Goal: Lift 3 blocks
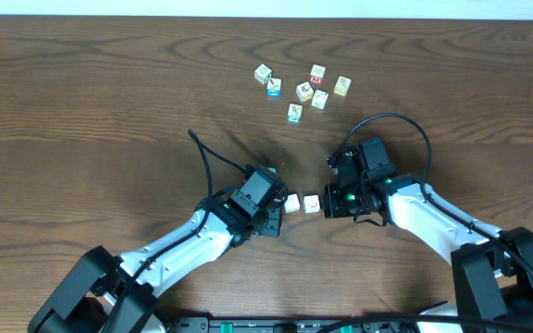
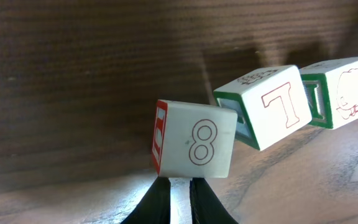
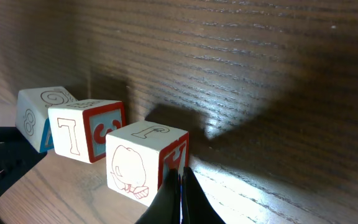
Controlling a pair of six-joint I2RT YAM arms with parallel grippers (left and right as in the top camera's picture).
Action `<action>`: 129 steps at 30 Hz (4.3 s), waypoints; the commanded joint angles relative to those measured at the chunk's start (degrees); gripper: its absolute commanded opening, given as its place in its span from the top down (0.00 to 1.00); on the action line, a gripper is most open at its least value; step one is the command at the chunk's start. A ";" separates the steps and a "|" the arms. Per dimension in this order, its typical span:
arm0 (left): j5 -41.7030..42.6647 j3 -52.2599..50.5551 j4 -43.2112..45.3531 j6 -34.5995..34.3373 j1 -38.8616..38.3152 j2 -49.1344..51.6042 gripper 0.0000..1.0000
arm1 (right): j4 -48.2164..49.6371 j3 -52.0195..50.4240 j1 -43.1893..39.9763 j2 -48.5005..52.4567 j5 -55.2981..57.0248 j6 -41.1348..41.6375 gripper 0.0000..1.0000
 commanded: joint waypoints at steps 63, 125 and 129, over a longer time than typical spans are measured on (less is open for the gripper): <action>0.92 -0.37 -2.38 -0.90 -2.10 -0.11 0.86 | 0.87 0.31 3.39 0.15 -5.57 5.29 0.99; 8.74 1.73 4.55 14.16 13.42 0.92 0.93 | 0.96 0.31 7.85 0.15 5.09 20.31 0.99; 8.94 1.73 4.52 14.16 13.38 2.43 0.93 | 1.09 0.31 7.85 0.15 4.74 21.11 0.99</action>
